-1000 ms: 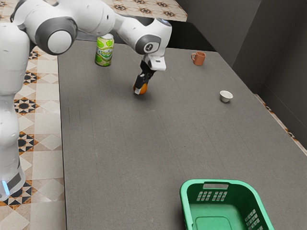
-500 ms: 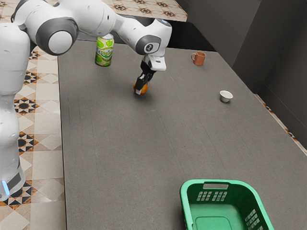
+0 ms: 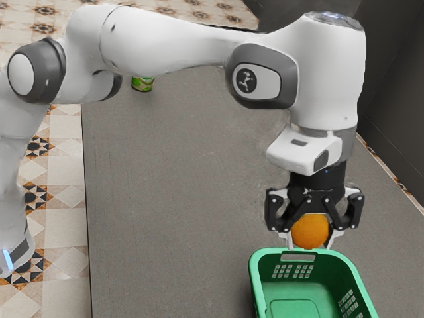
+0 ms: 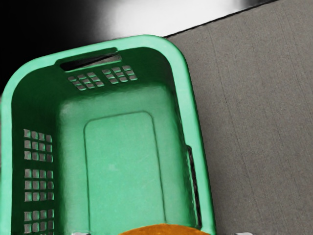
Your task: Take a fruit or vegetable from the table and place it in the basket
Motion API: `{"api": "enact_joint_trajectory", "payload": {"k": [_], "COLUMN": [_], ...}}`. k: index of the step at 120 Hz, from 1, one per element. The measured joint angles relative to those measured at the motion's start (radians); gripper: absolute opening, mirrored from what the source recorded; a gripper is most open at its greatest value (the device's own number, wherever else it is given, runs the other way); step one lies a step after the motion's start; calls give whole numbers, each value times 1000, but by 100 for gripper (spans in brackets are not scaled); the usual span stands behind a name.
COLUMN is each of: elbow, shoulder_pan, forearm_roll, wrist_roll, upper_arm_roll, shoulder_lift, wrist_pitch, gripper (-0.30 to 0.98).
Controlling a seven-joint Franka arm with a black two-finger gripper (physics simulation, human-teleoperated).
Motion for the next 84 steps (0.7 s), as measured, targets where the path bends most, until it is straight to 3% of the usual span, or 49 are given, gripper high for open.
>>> {"api": "enact_joint_trajectory", "payload": {"k": [10,32,44,60,84], "elbow": [131,205,213,216,214], "shoulder_pan": [-126,-176,-189,-195,-190], "forearm_roll": [62,117,127,138,140], "wrist_roll": [-35,-93,-118,-142,-165], "upper_arm_roll": [108,185,202,204,200], "shoulder_lift": [157,342,365,367,349], "wrist_pitch": [-3,63,95,112,117], "gripper": [31,30,30,54,65]}}
